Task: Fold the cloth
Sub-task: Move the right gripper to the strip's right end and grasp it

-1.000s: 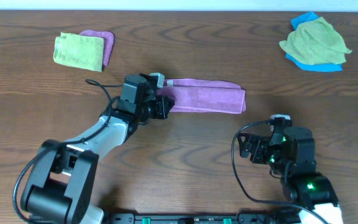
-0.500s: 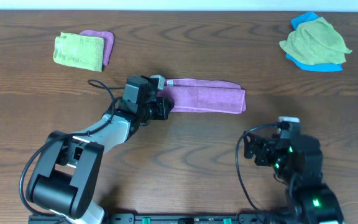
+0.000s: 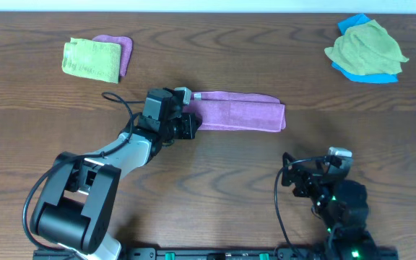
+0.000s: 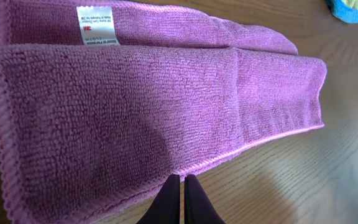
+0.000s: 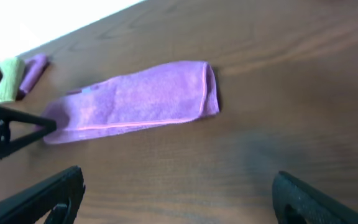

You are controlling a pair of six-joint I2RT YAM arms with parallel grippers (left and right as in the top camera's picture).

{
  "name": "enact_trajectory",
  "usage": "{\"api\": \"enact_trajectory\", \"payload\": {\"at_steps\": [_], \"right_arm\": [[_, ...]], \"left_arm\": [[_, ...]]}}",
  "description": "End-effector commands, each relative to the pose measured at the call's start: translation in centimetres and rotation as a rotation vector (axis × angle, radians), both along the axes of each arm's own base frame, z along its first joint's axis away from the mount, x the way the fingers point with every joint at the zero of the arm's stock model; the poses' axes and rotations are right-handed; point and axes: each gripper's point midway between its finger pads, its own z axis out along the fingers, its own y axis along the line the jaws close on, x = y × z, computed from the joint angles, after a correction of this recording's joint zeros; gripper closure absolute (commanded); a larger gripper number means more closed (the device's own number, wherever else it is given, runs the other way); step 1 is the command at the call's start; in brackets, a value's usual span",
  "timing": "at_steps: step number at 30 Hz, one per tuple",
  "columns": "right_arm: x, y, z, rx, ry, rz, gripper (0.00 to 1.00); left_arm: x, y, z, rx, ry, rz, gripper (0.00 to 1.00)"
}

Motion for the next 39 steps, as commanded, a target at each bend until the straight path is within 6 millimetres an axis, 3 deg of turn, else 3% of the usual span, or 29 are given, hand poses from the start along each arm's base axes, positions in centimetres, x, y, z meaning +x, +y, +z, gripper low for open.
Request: {"api": "enact_trajectory", "payload": {"at_steps": [1,7,19,29,30,32,34,39], "right_arm": [[0.4,0.0,-1.4,0.067,0.026,-0.046,0.06],[1.9,-0.7,-2.2,0.046,0.013,-0.095,0.06],[4.9,1.8,-5.0,0.156,0.08,-0.024,0.07],[6.5,3.6,-5.5,0.247,0.056,0.036,0.01],[6.7,3.8,-5.4,0.261,0.052,0.039,0.02],[6.9,3.8,-5.3,0.277,0.045,0.031,0.2],[7.0,3.5,-5.4,0.276,0.044,0.02,0.32],[7.0,2.5,-6.3,0.271,0.073,-0.013,0.3]], "left_arm": [[0.5,-0.1,0.2,0.01,-0.02,-0.004,0.94],[0.5,-0.1,0.2,0.011,-0.02,-0.004,0.94],[0.5,-0.1,0.2,0.01,-0.019,-0.004,0.94],[0.4,-0.1,0.2,0.007,-0.018,-0.007,0.94],[0.4,-0.1,0.2,0.007,-0.018,-0.007,0.94],[0.4,-0.1,0.2,0.007,-0.018,-0.007,0.94],[0.4,-0.1,0.2,0.007,-0.018,-0.007,0.94],[0.4,-0.1,0.2,0.007,-0.018,-0.007,0.94]]}}
